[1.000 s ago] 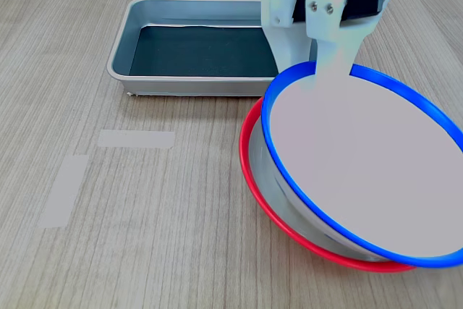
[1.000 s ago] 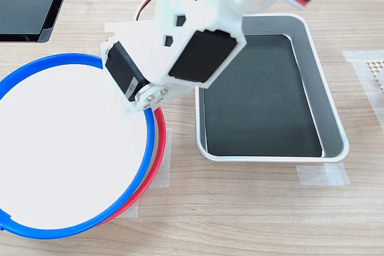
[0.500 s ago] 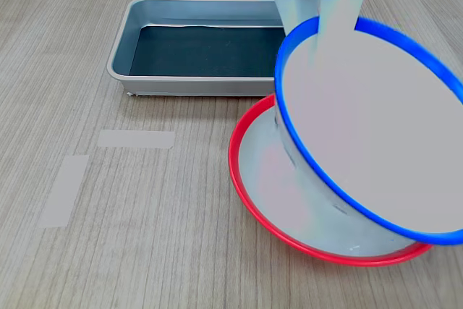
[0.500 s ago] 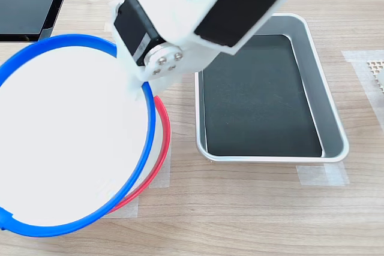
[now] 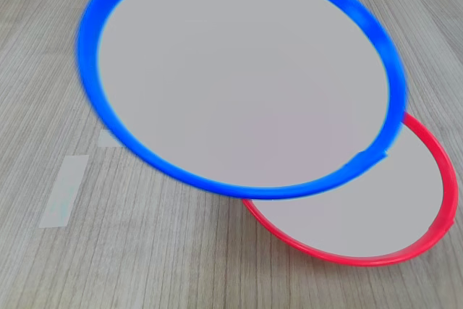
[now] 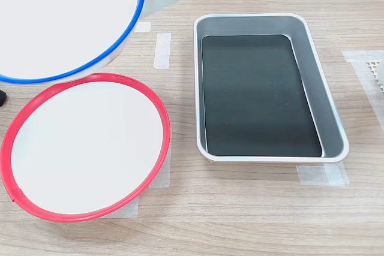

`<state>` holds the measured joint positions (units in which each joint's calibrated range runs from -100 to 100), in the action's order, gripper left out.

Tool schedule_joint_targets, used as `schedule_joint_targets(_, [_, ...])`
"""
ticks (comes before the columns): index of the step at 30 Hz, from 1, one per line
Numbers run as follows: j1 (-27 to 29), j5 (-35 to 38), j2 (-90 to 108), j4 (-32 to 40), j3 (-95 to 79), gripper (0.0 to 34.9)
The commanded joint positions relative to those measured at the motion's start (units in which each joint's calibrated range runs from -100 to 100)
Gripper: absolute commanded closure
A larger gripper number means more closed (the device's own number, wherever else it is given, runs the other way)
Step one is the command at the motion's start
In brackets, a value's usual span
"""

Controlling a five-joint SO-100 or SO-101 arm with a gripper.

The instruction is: Lift the stacked dish and set it down on the table.

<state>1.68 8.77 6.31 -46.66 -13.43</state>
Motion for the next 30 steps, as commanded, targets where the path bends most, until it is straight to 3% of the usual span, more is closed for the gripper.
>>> schedule_joint_targets(1, [5.42, 0.0, 2.52, 0.56, -0.27, 34.9])
schedule_joint_targets(7, [11.26, 0.2, 0.05, 5.18, -2.73, 34.9])
schedule_joint_targets(9, [12.86, 0.63, -0.98, 10.3, -5.64, 34.9])
schedule_joint_targets(13, [13.8, 1.12, -2.34, 17.31, -9.92, 34.9])
schedule_joint_targets(21, [13.71, 0.63, -5.84, 22.51, -12.47, 34.9])
schedule_joint_targets(30, [14.27, 1.66, -6.1, 33.08, -21.94, 34.9])
